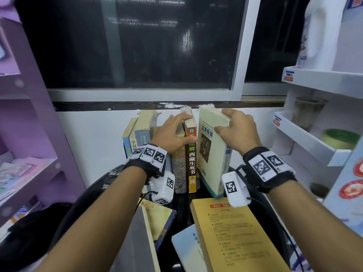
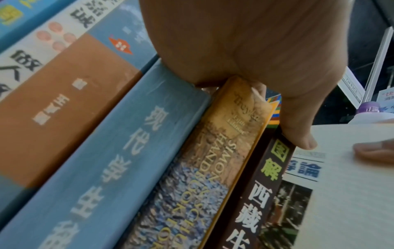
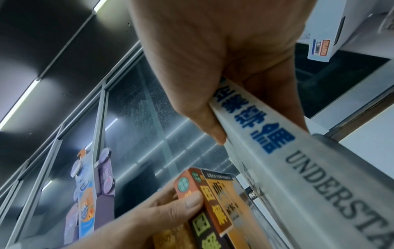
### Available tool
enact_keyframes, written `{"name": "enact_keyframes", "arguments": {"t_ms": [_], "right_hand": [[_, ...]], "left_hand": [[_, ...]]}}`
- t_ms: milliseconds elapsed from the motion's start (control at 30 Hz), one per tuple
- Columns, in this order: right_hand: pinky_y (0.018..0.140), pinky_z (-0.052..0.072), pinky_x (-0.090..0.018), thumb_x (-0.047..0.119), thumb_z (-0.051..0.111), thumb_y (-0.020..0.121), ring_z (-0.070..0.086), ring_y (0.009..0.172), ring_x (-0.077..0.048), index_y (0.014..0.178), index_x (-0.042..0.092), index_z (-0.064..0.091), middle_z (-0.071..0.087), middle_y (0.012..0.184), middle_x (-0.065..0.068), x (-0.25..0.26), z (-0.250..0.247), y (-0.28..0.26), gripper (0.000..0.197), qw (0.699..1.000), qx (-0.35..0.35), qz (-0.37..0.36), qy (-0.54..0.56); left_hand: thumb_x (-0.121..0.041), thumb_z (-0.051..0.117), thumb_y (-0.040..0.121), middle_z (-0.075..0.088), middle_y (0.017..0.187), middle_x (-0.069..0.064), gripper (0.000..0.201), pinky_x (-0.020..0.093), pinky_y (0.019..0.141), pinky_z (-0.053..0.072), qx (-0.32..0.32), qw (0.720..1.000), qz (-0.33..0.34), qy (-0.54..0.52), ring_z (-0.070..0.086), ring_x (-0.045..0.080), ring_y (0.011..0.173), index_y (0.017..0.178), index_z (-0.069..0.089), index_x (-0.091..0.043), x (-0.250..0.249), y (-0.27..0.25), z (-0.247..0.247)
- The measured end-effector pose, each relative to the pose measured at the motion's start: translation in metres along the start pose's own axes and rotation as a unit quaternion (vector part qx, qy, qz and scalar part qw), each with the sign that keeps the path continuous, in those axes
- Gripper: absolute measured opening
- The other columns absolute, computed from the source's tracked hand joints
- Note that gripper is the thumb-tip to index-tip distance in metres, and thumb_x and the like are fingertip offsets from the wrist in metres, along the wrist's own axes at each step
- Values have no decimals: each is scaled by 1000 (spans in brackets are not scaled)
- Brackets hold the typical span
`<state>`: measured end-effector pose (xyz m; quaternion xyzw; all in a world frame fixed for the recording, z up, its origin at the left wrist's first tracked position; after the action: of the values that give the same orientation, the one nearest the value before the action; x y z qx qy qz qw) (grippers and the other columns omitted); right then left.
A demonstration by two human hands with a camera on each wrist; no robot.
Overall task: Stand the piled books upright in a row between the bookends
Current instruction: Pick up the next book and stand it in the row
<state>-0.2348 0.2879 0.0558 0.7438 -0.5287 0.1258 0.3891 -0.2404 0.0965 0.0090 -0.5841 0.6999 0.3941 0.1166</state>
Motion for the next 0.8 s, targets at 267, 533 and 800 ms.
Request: {"name": "enact_keyframes", "arguments": {"t_ms": [267,533,800], "right_hand": [[84,54,-38,24,66,88,60,109,-32,139,20,49,62,127,-12,-8,33,16,54,1000,-24,8,0],[86,53,-41,32,60,87,61,104,-34,136,27,51,68,115,-12,1,57,21,51,999,-27,-13,-30],[92,45,-32,27,60,90,57,116,-30,140,22,50,62,128,-12,-2,68,22,52,1000,10,-9,-8]], "left_hand": [[-69,65,61,44,142,-7,85,47,109,37,19,999,23,-35,43,15,130,136,39,-38,6,4,5],[-63,66,64,38,148,-4,87,45,113,32,12,998,54,-24,37,15,135,140,39,-29,5,6,5],[-43,78,70,41,144,-2,82,44,112,34,7,997,61,-40,40,15,133,141,40,-24,4,6,5]]}}
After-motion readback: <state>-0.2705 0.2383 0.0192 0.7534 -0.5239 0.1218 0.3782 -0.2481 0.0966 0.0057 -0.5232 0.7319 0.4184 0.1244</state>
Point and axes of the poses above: each hand's wrist, its own y-axis towards the middle knuckle, its own z-axis out of the palm, x = y × z, the point moved 9 cm from there along y, towards the middle knuckle
